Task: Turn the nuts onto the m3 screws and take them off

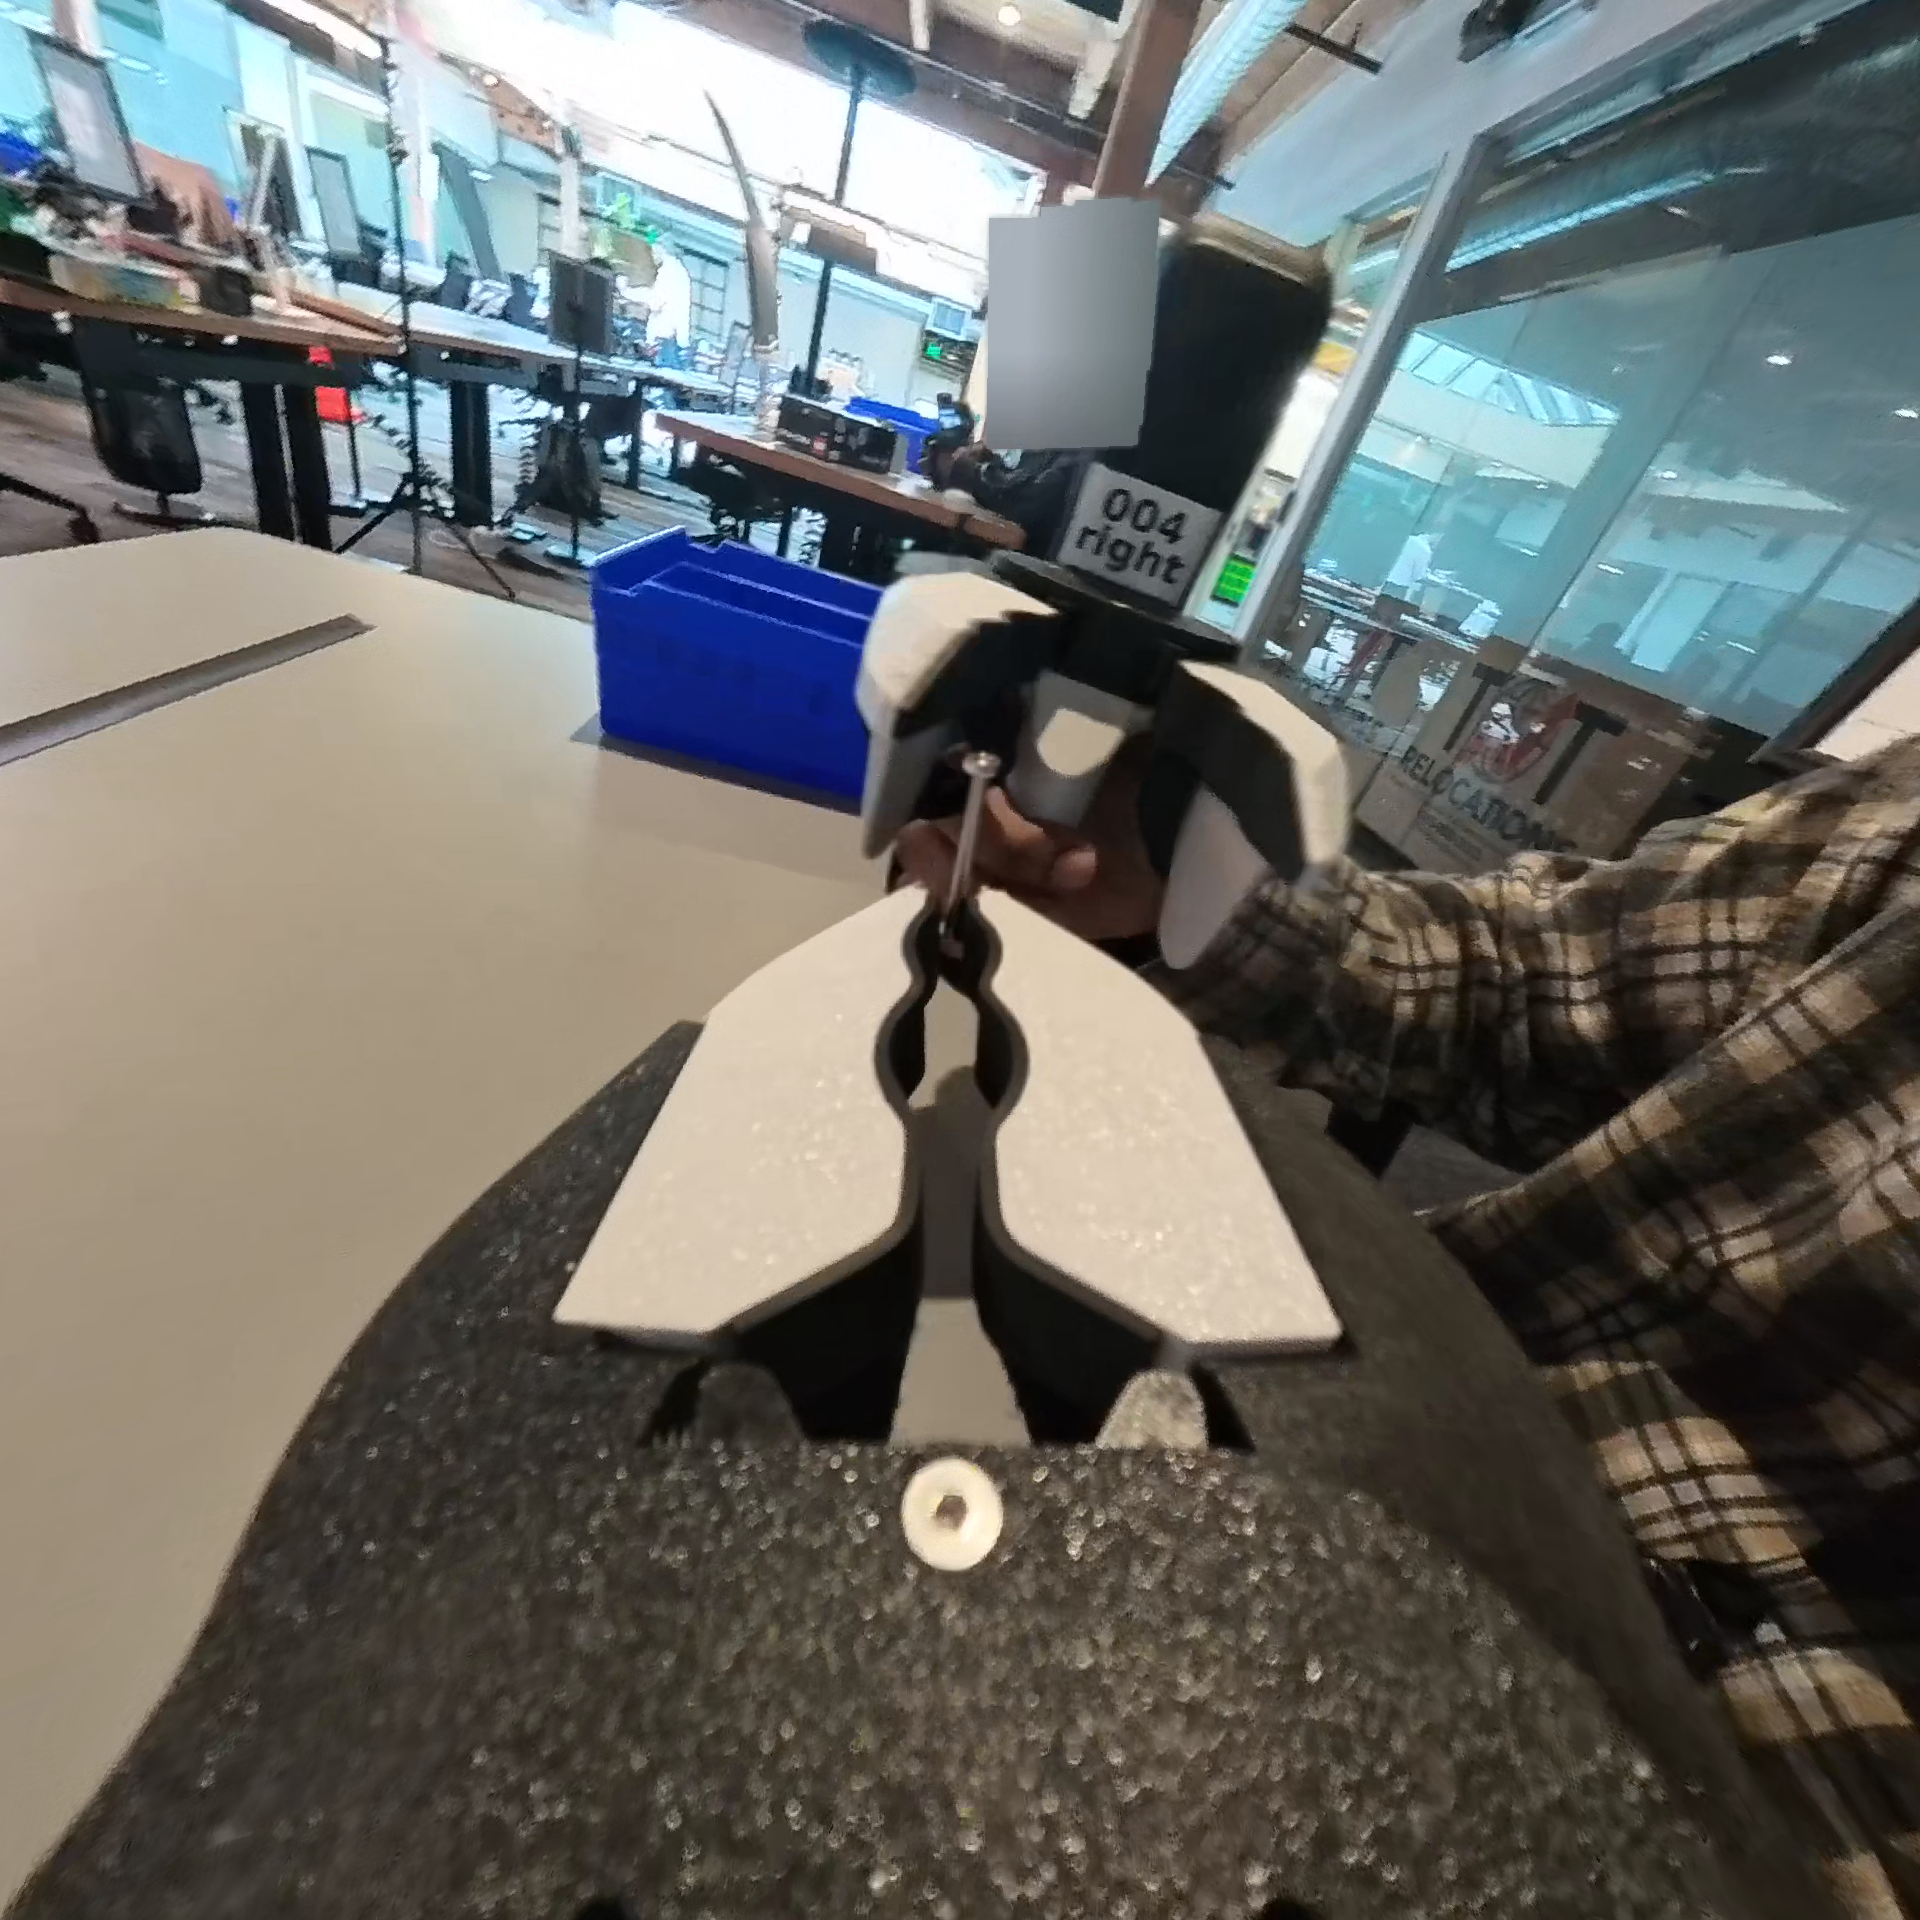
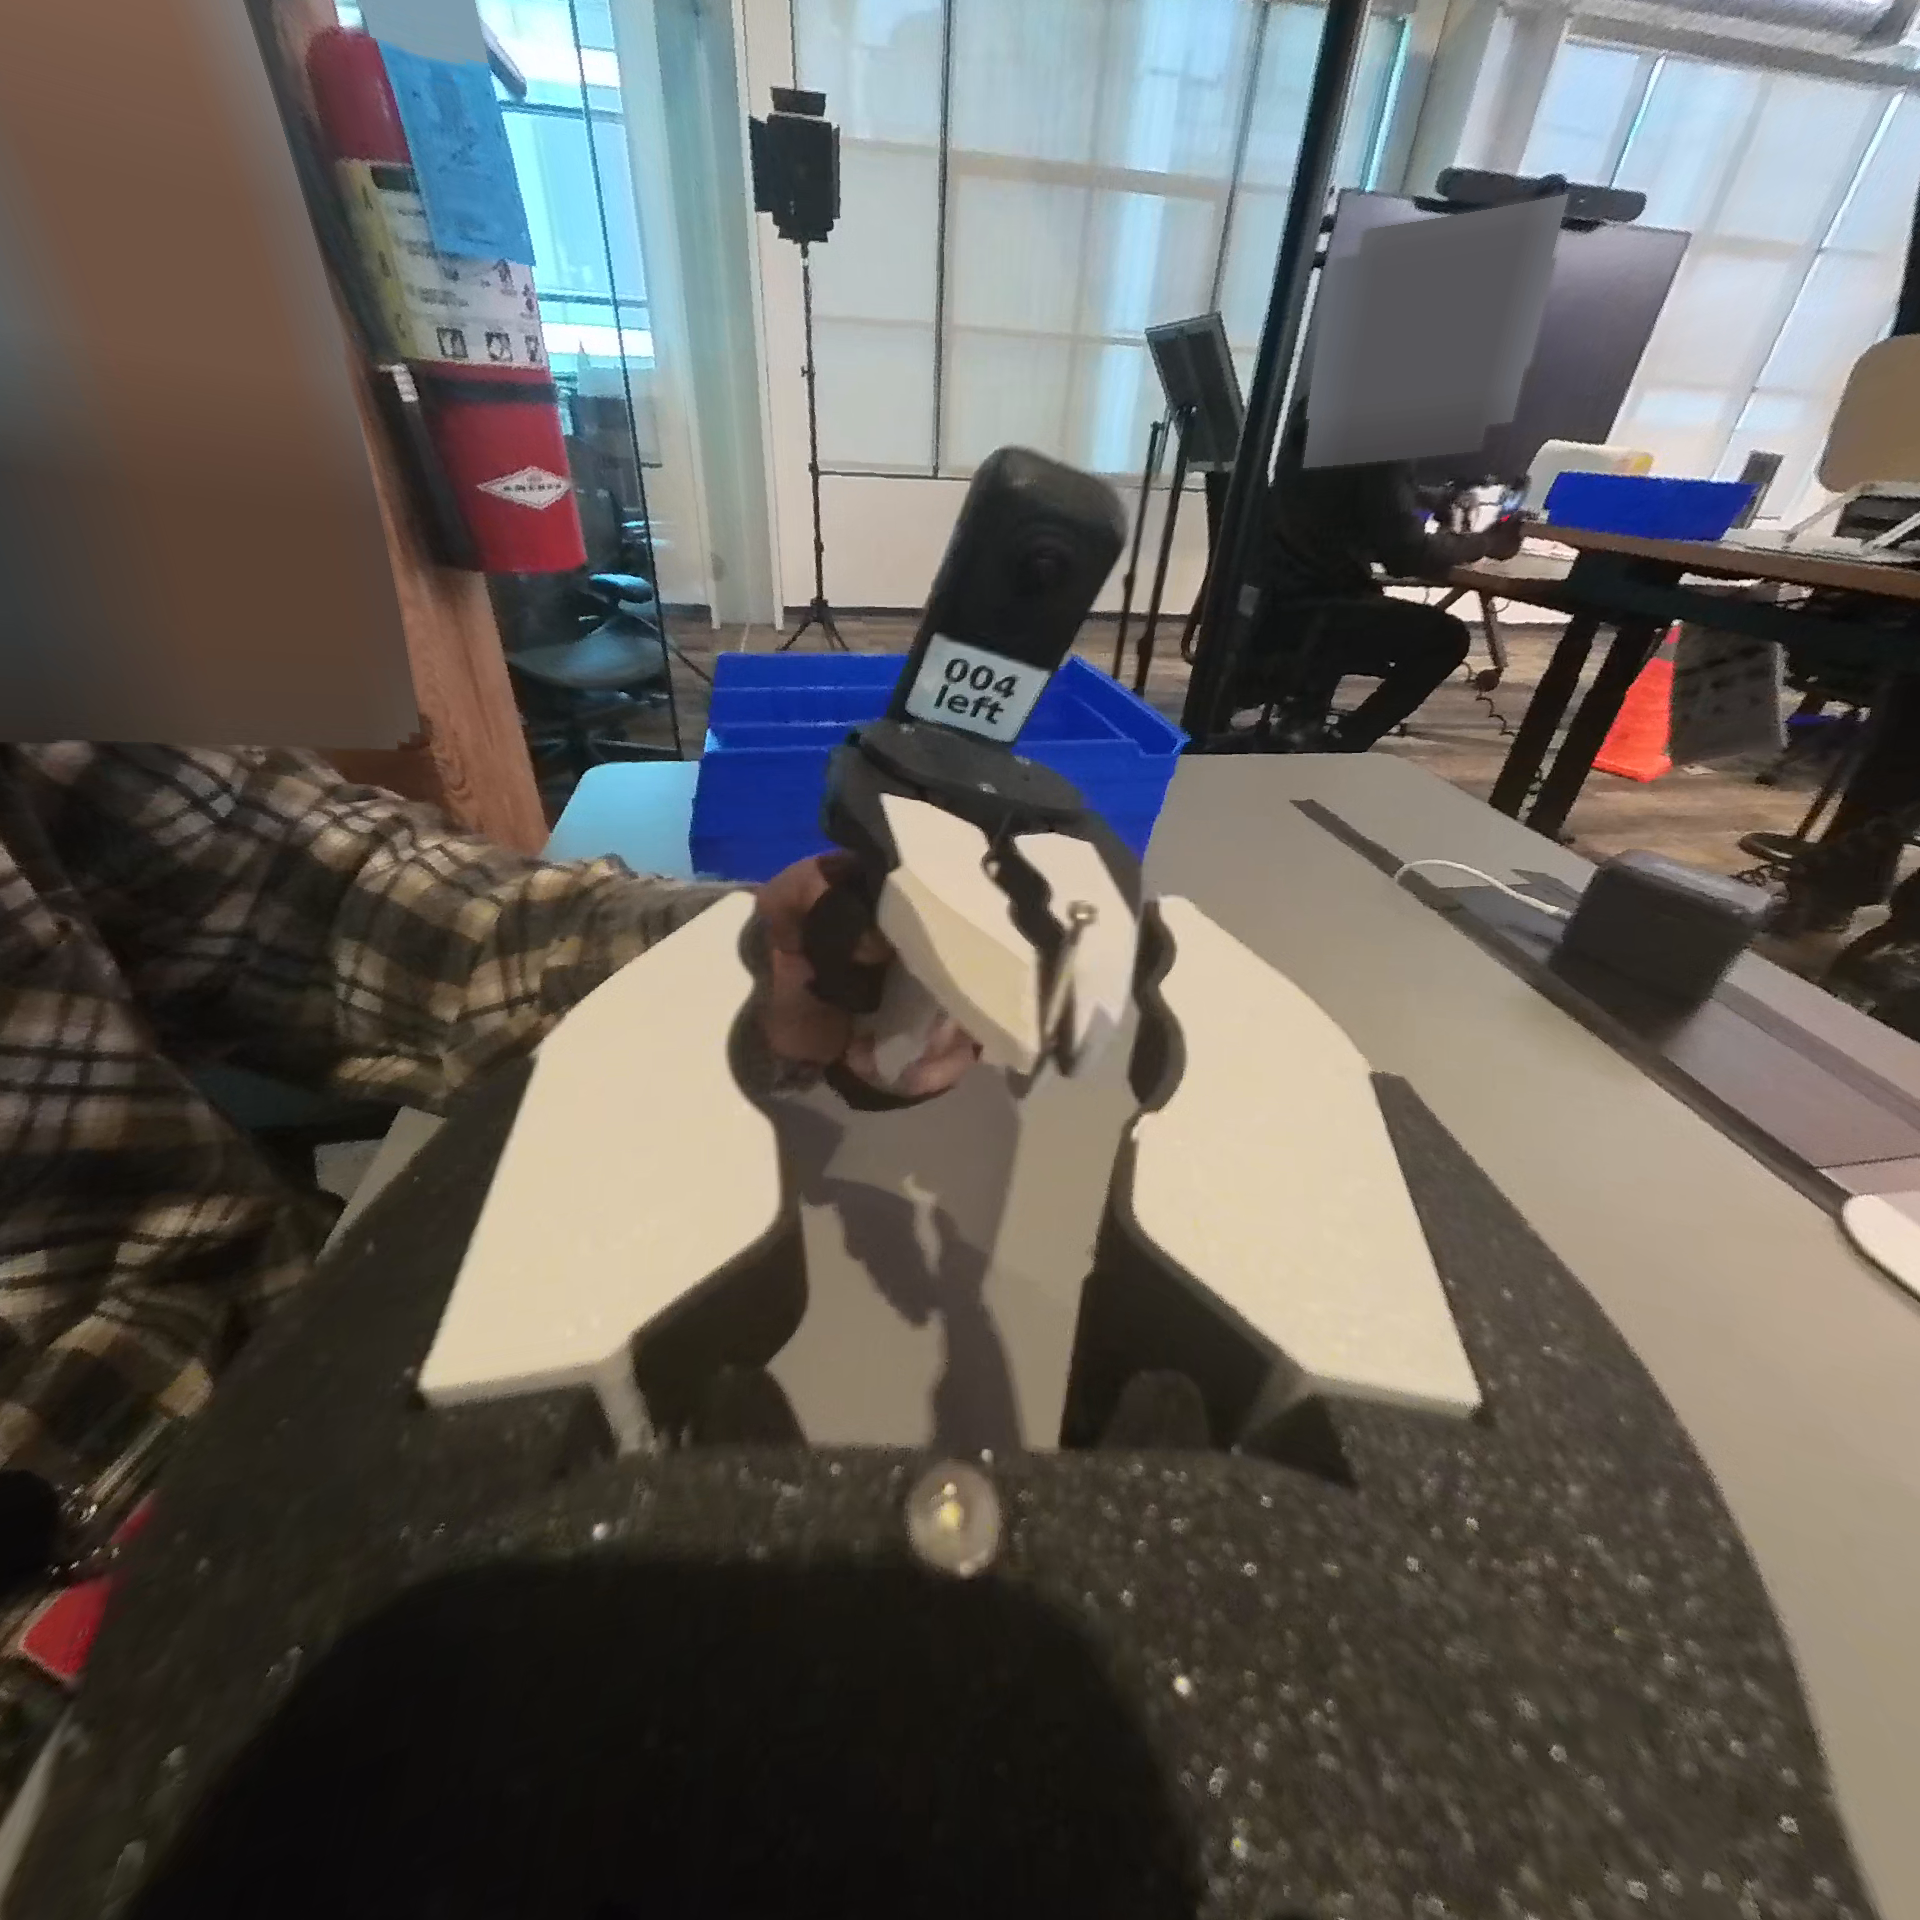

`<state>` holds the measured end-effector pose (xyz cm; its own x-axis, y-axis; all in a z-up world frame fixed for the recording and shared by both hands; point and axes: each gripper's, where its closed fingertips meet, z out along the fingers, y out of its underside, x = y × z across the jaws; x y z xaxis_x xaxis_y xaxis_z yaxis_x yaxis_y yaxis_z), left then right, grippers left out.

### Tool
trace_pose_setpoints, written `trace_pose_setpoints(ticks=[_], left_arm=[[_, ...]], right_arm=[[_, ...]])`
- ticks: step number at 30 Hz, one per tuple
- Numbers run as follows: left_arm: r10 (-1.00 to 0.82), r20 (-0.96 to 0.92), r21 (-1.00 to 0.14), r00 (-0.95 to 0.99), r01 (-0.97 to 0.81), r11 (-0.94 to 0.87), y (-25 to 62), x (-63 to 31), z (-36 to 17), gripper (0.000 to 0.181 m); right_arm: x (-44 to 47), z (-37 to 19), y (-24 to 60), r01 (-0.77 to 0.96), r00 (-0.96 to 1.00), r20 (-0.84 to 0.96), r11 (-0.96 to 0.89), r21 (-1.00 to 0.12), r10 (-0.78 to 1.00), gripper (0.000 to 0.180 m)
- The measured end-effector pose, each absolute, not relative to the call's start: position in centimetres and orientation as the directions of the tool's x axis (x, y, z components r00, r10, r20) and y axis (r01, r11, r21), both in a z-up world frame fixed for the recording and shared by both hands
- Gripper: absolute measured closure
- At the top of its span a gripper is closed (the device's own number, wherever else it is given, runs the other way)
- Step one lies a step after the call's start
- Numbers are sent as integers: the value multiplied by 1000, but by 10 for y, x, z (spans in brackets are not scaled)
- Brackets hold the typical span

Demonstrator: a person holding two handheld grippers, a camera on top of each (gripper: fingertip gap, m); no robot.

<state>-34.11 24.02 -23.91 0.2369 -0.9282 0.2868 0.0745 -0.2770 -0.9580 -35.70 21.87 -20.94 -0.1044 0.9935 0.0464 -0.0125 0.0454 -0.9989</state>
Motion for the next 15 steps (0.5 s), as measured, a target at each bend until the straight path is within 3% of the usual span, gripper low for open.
trace_pose_setpoints(ticks=[15], left_arm=[[-966, 202, -979, 159, 42, -197, 223, -332, -234, 177]], right_arm=[[-358, -205, 217, 41, -325, -42, -31, -999, 945, 166]])
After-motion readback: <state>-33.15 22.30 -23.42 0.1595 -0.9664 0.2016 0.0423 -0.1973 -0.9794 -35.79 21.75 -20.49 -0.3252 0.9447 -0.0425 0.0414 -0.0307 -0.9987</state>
